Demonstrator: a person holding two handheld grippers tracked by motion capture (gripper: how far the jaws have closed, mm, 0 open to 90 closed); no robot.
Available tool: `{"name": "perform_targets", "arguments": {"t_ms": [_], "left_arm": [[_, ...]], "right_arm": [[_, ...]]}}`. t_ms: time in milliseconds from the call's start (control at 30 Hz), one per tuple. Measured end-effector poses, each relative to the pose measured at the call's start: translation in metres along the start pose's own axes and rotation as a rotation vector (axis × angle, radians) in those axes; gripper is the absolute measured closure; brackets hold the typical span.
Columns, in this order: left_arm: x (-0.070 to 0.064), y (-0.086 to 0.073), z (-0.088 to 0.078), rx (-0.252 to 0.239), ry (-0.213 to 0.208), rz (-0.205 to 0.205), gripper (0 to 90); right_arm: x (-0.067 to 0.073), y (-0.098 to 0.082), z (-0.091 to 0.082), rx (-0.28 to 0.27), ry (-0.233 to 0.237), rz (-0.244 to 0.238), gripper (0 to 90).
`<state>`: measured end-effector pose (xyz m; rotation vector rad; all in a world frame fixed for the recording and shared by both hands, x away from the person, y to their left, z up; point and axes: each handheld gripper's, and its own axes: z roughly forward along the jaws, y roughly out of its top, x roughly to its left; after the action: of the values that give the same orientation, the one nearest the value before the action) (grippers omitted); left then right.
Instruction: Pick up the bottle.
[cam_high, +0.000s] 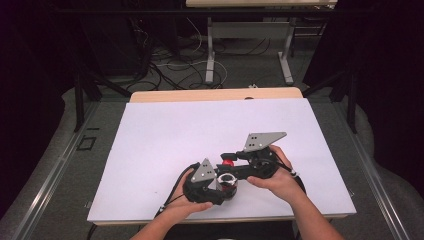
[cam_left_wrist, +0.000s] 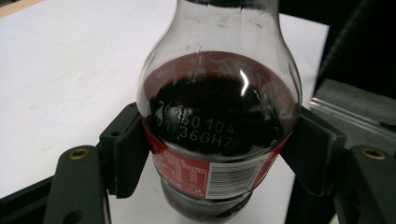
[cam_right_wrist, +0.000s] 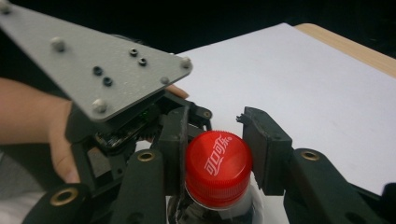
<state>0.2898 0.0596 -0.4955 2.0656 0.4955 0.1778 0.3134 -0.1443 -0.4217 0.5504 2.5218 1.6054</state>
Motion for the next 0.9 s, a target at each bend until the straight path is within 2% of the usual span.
{"name": "perform_targets", "arguments": {"t_ms": [67, 167, 200, 267, 300, 333, 400, 500, 600, 700, 767, 800, 833, 900], "left_arm": [[0.003, 0.0, -0.004, -0.01, -0.041, 0.013, 30.6], [0.006, -0.001, -0.01, -0.034, -0.133, 0.027, 30.5], [0.007, -0.002, -0.011, -0.036, -0.15, 0.026, 30.4], [0.006, -0.001, -0.011, -0.037, -0.154, 0.031, 30.3], [0.006, -0.001, -0.012, -0.035, -0.149, 0.035, 30.3], [0.006, -0.001, -0.012, -0.034, -0.142, 0.031, 30.3], [0.006, -0.001, -0.011, -0.026, -0.099, 0.029, 30.3], [0.006, -0.001, -0.01, -0.022, -0.057, 0.013, 30.3], [0.009, -0.001, -0.011, -0.017, -0.024, -0.004, 30.3], [0.011, -0.001, -0.012, -0.016, 0.02, -0.025, 30.3], [0.012, -0.001, -0.012, -0.012, 0.03, -0.032, 30.3], [0.013, -0.001, -0.012, -0.017, 0.046, -0.043, 30.3], [0.014, -0.001, -0.012, -0.013, 0.061, -0.057, 30.3], [0.013, -0.001, -0.012, -0.012, 0.081, -0.062, 30.3]], "right_arm": [[-0.003, 0.003, 0.001, -0.004, 0.06, -0.037, 61.7], [-0.006, 0.007, 0.001, -0.014, 0.163, -0.089, 61.7], [-0.006, 0.007, 0.002, -0.032, 0.192, -0.099, 61.7], [-0.007, 0.008, 0.002, -0.031, 0.224, -0.107, 61.7], [-0.006, 0.009, 0.002, -0.025, 0.223, -0.112, 61.6], [-0.006, 0.009, 0.002, -0.026, 0.213, -0.112, 61.5], [-0.006, 0.009, 0.003, -0.025, 0.188, -0.108, 61.3], [-0.005, 0.008, 0.004, -0.024, 0.138, -0.077, 60.5], [-0.003, 0.008, 0.004, -0.029, 0.08, -0.055, 53.8], [0.003, 0.01, 0.001, -0.045, 0.001, -0.045, 48.8], [0.009, 0.011, 0.0, -0.065, -0.06, -0.041, 45.8], [0.009, 0.011, 0.0, -0.065, -0.06, -0.041, 45.8], [0.016, 0.013, 0.0, -0.064, -0.103, -0.015, 45.4], [0.022, 0.015, 0.001, -0.054, -0.165, -0.001, 45.6]]}}
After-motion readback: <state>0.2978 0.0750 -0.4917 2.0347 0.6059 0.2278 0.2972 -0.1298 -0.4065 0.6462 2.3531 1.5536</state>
